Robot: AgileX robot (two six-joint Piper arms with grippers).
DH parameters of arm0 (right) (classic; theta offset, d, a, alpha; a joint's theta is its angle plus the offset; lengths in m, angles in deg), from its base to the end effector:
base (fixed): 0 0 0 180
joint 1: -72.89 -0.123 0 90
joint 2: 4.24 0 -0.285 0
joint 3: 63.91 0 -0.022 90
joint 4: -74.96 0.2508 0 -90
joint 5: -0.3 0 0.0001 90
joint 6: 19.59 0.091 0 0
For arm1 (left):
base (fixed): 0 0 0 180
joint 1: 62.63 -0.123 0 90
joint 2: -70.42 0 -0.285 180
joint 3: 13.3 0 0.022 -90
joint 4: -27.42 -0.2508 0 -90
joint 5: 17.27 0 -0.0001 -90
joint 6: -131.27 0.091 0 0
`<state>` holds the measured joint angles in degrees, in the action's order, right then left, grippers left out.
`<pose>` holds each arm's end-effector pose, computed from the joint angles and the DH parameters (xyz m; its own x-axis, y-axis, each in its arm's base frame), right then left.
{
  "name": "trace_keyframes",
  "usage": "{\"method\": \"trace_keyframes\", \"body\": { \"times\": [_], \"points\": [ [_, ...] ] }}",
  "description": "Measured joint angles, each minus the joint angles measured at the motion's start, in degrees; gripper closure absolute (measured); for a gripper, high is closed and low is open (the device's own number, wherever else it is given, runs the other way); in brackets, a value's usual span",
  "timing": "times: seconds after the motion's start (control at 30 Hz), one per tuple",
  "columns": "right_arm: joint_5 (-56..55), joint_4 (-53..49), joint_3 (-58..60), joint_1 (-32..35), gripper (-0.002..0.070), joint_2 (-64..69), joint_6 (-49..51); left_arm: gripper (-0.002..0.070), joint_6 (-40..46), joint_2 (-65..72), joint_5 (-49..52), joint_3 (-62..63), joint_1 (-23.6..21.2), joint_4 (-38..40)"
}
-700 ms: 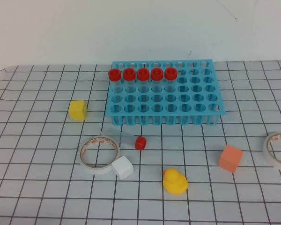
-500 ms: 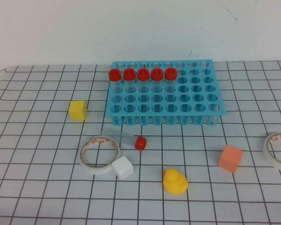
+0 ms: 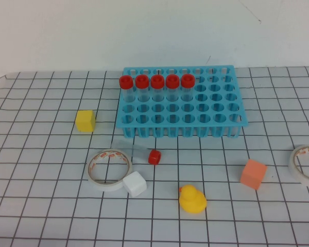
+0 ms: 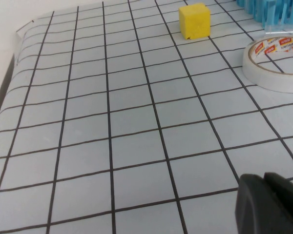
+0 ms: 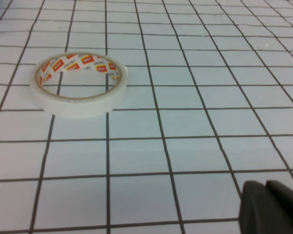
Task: Place the test tubes
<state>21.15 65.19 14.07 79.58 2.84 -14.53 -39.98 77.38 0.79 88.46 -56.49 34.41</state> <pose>0.0516 -0.0116 0.1771 -0.2794 -0.0388 -0.9594 0.1546 0.9843 -0.0848 0.0530 -0.0092 0.1797 -0.2205 0.0606 -0.9735 0.1516 0.9881 0.0271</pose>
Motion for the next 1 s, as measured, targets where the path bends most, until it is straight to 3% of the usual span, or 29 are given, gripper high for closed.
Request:
{"method": "trace_keyframes", "body": {
  "times": [0.63,0.9,1.0],
  "points": [
    [-1.0,0.0,0.1,0.0,0.0678,0.0,0.0,0.0676,0.0,0.0,0.0,0.0,0.0,0.0],
    [-10.7,-0.1,0.7,0.0,0.0678,0.0,0.0,0.0676,0.0,0.0,-3.7,-0.1,0.0,0.0],
    [-18.6,-0.1,0.7,0.0,0.0678,0.0,0.0,0.0676,0.0,0.0,-13.1,-0.1,0.0,0.0]
  ]
}}
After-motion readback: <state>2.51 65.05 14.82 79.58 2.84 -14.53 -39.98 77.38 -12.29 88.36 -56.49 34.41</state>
